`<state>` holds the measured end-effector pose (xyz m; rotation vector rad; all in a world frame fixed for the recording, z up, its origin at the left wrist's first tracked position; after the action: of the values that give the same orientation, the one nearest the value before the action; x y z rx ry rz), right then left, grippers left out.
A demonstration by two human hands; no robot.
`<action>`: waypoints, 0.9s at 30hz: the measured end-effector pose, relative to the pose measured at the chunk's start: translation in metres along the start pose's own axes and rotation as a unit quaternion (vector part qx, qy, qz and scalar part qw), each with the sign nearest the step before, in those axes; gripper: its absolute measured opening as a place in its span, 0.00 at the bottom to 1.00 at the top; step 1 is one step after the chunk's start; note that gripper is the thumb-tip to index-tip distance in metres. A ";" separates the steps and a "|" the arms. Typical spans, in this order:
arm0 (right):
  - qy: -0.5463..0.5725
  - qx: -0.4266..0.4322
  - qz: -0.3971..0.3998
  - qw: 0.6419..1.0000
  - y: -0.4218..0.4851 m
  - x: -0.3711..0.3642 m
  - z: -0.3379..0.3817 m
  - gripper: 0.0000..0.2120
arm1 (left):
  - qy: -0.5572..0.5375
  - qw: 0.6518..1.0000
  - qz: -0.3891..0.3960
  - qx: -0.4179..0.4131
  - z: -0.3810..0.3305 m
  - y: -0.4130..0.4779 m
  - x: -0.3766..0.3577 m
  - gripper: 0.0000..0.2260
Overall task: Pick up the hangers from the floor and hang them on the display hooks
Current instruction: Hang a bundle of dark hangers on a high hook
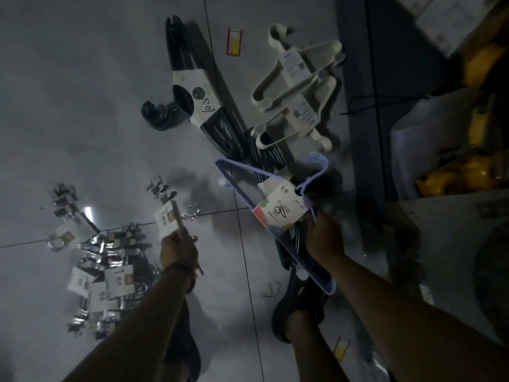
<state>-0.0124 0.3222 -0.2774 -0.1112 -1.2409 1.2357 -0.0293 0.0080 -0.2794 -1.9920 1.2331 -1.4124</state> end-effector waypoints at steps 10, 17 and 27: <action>-0.010 -0.070 -0.040 0.997 -0.022 -0.010 -0.034 0.14 | 0.124 0.989 0.075 -0.001 -0.008 -0.006 -0.028 0.24; 0.065 -0.171 -0.031 0.983 -0.018 -0.016 -0.054 0.13 | -0.070 0.917 0.389 -0.044 -0.041 -0.081 -0.137 0.21; 0.152 -0.214 0.061 0.963 0.048 -0.055 -0.026 0.18 | -0.137 0.926 0.350 -0.048 -0.038 -0.023 -0.192 0.38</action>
<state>-0.0141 0.3147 -0.3544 -0.6785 -1.2232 0.9914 -0.0728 0.1864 -0.3513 -1.4857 1.6641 -0.7085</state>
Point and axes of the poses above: each hand's wrist, its own y-axis towards the middle knuckle, its own x-axis out of the back of the hand, z = x × y, the point moved 2 cm from there along y, towards the middle knuckle, and after that the axes turned 7 degrees about -x, right-handed, at the moved point
